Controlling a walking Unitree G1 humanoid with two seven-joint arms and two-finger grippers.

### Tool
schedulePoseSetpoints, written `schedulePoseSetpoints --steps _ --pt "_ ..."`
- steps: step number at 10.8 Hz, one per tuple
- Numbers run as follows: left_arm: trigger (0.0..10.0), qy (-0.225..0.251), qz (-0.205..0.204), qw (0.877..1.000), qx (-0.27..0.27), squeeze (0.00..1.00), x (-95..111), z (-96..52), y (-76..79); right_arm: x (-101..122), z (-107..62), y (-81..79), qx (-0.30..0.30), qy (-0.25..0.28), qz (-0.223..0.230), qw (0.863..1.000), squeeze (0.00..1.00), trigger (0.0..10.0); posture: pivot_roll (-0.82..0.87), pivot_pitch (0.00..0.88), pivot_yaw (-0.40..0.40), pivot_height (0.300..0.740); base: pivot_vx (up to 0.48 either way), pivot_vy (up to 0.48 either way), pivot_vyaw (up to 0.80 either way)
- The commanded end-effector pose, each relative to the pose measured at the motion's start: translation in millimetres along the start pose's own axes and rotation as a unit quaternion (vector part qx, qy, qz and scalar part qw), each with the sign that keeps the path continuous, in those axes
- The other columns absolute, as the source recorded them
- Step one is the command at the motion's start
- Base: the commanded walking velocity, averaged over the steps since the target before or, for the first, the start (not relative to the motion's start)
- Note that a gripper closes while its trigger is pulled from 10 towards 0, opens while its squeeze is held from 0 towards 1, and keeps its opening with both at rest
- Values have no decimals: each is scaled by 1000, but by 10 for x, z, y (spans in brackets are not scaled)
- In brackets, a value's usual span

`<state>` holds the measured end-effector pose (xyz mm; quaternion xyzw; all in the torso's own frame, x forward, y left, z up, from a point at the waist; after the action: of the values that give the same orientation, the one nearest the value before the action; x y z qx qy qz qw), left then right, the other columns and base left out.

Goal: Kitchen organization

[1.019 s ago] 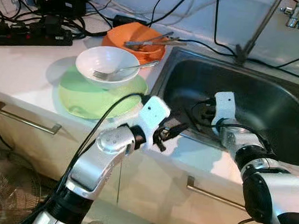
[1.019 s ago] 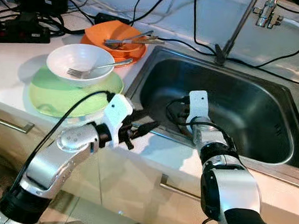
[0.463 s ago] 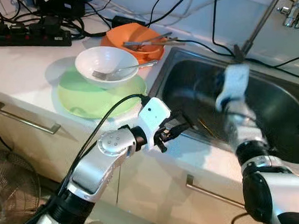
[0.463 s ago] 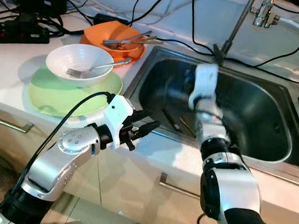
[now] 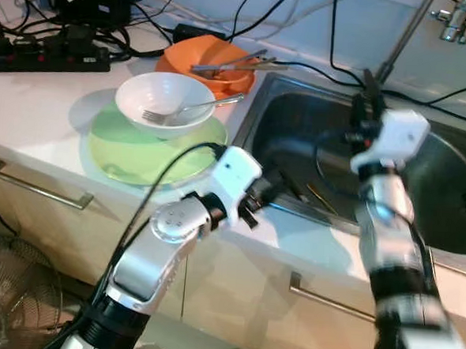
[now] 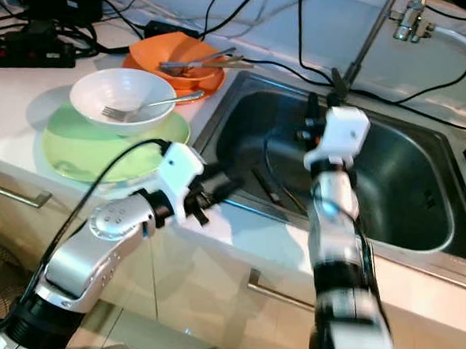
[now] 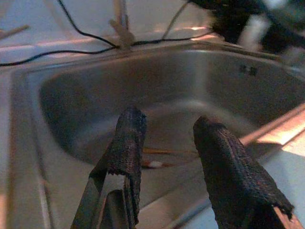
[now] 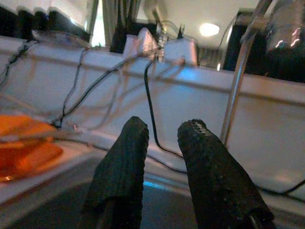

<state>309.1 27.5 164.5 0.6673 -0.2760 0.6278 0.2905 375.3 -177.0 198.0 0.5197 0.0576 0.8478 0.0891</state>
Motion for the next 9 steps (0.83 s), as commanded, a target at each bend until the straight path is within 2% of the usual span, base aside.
schedulePoseSetpoints --steps 1,3,6,8,9 --pt "10000 12 6 1000 8 0 51 24 -22 69 -83 3 -6 7 12 1000 0 10000 45 28 -95 740 0 0 0" --pt "10000 17 10 1000 16 0 58 33 -53 51 -447 -99 1 -12 24 1000 0 10000 36 24 -89 740 0 0 0" --pt "10000 27 10 999 31 0 81 29 -105 34 -800 -129 3 -44 17 999 0 10000 32 24 -87 740 0 0 0" --pt "10000 42 16 998 46 0 120 33 -150 5 -819 -136 -1 -59 16 998 0 10000 31 21 -87 740 0 0 0" --pt "10000 63 60 994 72 0 226 18 -219 5 -803 -154 -3 -62 19 998 0 10000 37 22 -89 740 0 0 0"
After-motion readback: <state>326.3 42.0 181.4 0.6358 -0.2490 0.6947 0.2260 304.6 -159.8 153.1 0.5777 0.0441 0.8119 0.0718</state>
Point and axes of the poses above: a point about 5 cm out from each wrist's last joint towards the gripper, its own z axis pointing out of the wrist towards the gripper, its own x axis along the axis of the wrist's last joint, y = z × x, the point moved 4 cm from there along z, pointing out of the wrist towards the gripper, and after that the axes turned 9 degrees about -z, right-handed, at the moved point
